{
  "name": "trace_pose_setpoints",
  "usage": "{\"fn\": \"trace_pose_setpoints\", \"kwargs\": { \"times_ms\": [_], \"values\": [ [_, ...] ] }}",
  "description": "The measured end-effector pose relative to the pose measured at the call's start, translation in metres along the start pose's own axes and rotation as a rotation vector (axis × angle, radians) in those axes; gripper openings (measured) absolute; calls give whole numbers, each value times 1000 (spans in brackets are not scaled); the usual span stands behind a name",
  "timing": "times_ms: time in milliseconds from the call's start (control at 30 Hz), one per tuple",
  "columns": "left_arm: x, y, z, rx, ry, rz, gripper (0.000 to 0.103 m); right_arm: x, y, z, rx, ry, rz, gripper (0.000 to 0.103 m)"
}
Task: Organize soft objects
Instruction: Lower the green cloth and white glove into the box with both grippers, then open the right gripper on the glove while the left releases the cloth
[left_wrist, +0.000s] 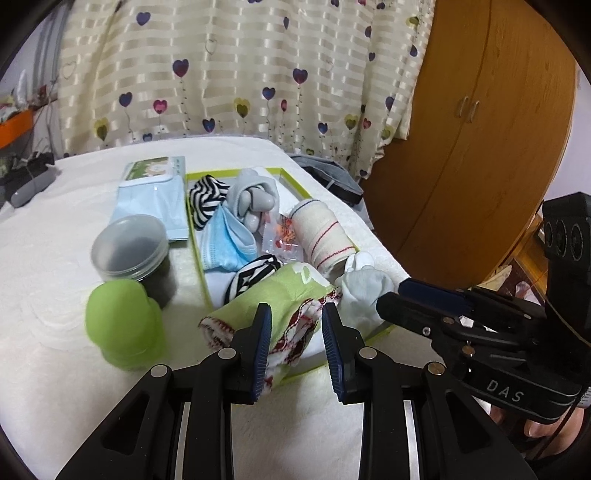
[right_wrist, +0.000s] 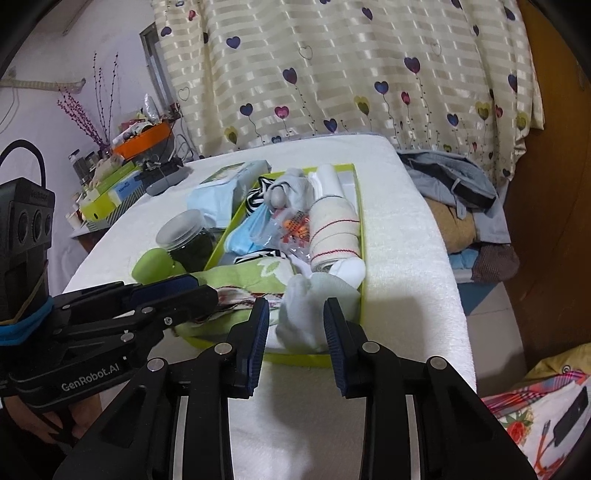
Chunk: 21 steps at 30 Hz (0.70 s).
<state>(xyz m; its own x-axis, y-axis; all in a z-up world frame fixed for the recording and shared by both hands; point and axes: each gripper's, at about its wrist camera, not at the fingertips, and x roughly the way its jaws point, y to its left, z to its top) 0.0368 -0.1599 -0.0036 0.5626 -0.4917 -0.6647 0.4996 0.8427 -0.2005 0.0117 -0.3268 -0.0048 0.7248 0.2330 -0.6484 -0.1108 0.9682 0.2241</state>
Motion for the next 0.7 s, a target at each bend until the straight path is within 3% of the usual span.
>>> {"fn": "trace_pose_setpoints", "kwargs": {
  "times_ms": [67, 700],
  "values": [
    [-6, 1, -3, 0, -8, 4, 27, -3, 4, -2, -8, -2, -12, 47],
    [-38, 16, -35, -28, -19, 80, 27, -6, 30, -33, -49, 60, -49, 47]
  ]
}}
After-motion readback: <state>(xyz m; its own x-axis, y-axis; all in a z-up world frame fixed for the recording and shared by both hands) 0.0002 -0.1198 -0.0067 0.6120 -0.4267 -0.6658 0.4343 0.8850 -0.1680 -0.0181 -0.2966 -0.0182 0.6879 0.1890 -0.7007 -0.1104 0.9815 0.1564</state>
